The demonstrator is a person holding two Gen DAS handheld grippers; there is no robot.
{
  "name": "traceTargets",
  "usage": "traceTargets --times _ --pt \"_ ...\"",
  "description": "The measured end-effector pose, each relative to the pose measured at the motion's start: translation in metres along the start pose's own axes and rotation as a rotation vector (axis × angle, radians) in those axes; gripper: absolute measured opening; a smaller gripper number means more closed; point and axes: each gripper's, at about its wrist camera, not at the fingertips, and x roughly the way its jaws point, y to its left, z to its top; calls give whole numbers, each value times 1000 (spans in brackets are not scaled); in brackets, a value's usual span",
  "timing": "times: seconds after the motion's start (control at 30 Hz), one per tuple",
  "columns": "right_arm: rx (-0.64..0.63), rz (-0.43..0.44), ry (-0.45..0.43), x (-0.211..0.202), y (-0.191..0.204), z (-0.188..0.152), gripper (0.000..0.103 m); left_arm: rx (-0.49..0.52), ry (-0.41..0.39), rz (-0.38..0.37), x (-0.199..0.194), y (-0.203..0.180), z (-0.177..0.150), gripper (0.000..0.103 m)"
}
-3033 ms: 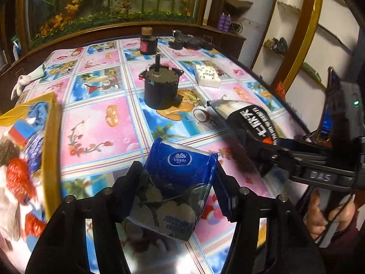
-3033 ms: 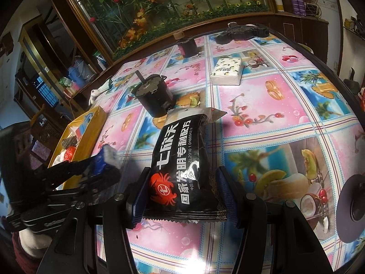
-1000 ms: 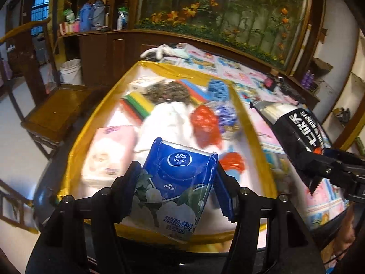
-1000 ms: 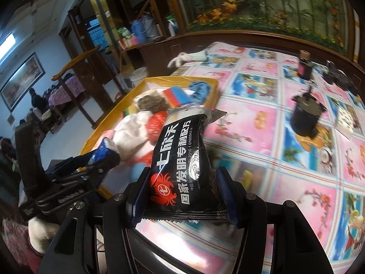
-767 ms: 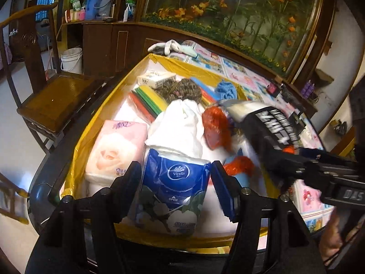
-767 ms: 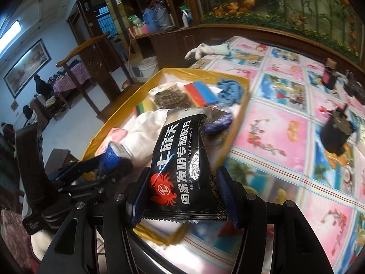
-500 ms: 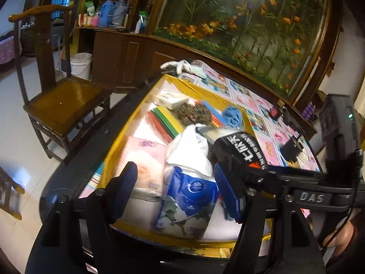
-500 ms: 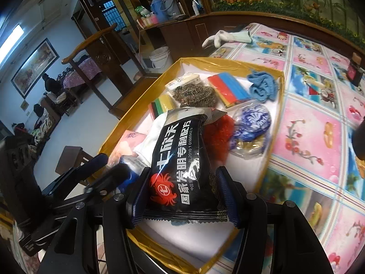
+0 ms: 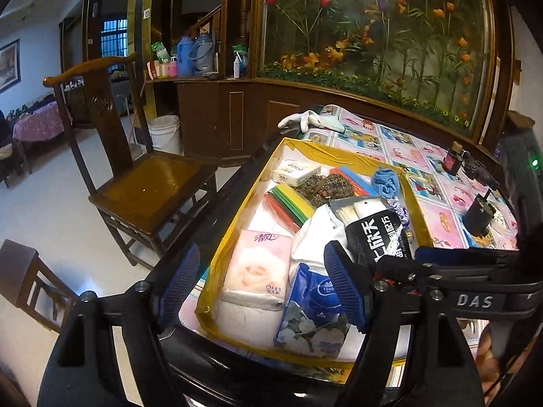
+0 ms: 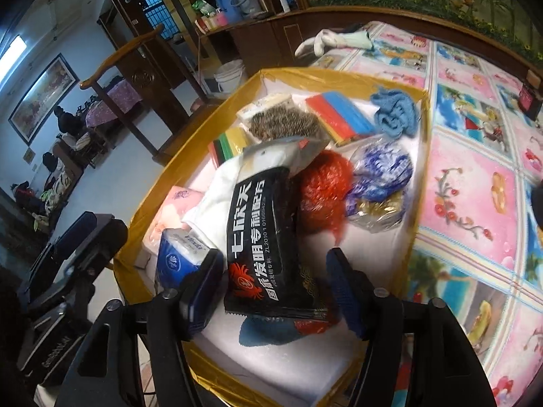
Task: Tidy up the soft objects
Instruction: 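Open both tools to drop the tissue pack and snack bag into the box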
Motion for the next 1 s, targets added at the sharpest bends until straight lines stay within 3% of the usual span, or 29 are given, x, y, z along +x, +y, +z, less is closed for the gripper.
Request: traceTargets --times 0.3,0.63,0.77,0.8,0.87,0.93,1.0 --pt "9 4 -70 -36 -8 -18 71 37 1 8 -11 -18 -2 76" --pt "89 -1 -107 -80 -53 -47 72 110 -23 0 -26 -58 -4 76" --pt "89 -12 -123 -96 -64 -59 72 24 -60 -134 -35 -63 4 99" --pt "87 -16 -129 -100 -66 -62 72 -7 -41 -198 -33 -62 8 102" --pt "84 -26 -139 -107 -70 -67 72 -49 -23 -241 -31 -62 12 103" --pt "84 -39 -144 -113 -76 -72 72 -42 -43 -197 -35 -69 12 103" --pt "91 -55 -143 -119 -85 -78 72 22 -84 -88 -40 -85 11 103"
